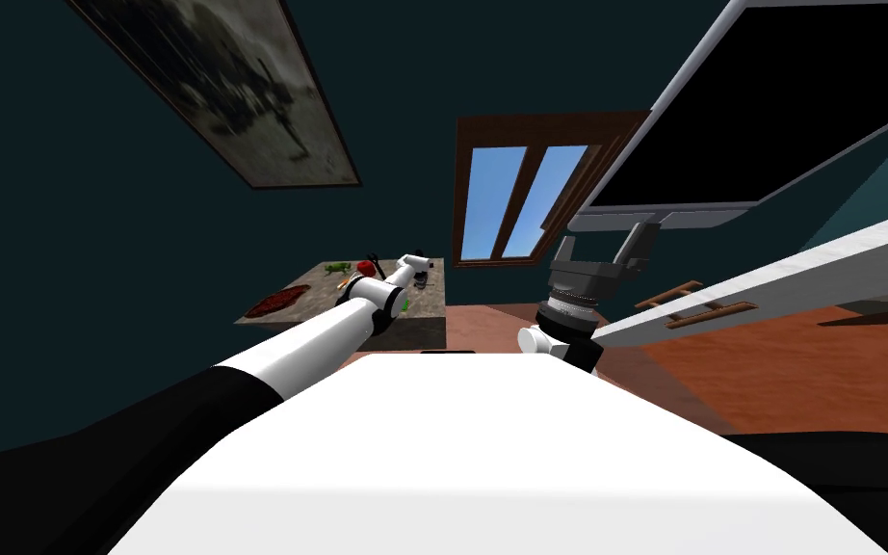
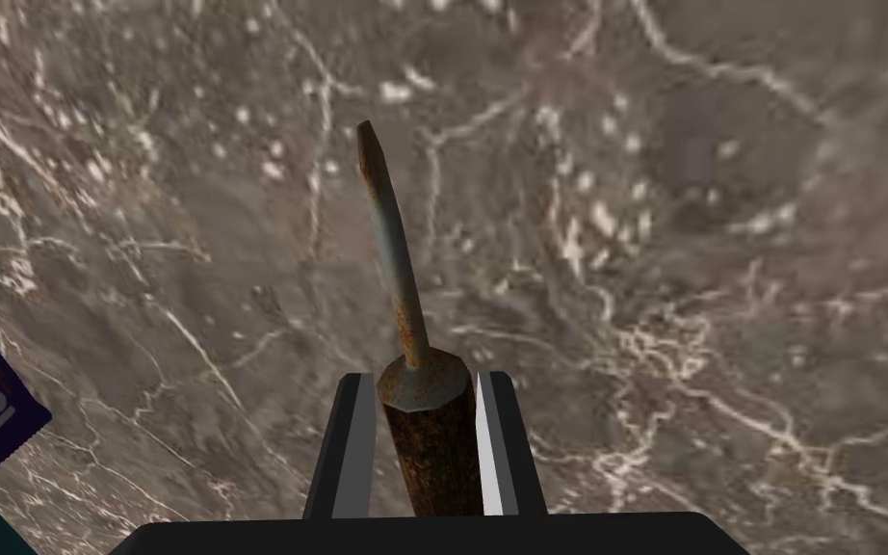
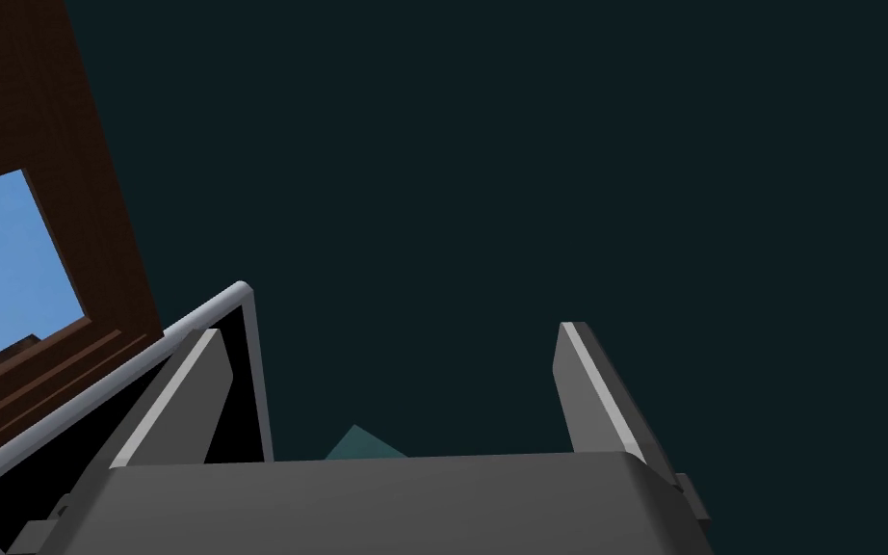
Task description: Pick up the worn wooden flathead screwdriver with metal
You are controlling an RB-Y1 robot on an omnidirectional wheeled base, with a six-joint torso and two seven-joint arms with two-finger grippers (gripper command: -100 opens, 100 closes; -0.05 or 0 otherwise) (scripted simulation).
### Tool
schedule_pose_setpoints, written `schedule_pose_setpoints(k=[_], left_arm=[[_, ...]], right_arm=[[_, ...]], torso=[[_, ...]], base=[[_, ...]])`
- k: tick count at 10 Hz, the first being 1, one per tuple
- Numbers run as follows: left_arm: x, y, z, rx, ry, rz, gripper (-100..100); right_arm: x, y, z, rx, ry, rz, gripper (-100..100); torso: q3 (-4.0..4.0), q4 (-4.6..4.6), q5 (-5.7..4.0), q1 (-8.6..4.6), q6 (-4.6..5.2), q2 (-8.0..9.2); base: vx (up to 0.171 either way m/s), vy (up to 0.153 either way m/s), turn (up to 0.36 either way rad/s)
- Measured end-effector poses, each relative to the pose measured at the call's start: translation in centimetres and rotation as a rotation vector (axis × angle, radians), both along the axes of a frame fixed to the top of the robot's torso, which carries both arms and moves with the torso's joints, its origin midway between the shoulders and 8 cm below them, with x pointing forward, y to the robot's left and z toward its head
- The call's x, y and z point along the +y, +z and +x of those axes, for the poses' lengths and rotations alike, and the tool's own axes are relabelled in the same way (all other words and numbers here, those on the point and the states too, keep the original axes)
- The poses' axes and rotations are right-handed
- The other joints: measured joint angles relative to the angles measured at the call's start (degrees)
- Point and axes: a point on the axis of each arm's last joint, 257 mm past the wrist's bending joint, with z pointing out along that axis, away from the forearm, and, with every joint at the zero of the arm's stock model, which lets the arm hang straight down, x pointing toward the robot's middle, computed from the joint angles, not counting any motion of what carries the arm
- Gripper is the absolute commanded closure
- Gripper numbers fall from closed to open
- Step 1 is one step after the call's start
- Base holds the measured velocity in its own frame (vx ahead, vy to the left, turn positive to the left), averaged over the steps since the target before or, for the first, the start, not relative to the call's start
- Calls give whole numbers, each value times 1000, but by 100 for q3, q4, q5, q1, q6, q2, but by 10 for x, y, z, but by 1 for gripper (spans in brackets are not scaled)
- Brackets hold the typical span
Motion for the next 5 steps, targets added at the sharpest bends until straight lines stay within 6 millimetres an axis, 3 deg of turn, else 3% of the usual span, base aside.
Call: schedule_pose_setpoints(k=[5], left_arm=[[17, 11, 5, 3, 18, 2, 100]], right_arm=[[0, 0, 0, 0, 0, 0, 0]], torso=[[1, 1, 0, 2, -1, 1]], base=[[-25, -11, -31]])
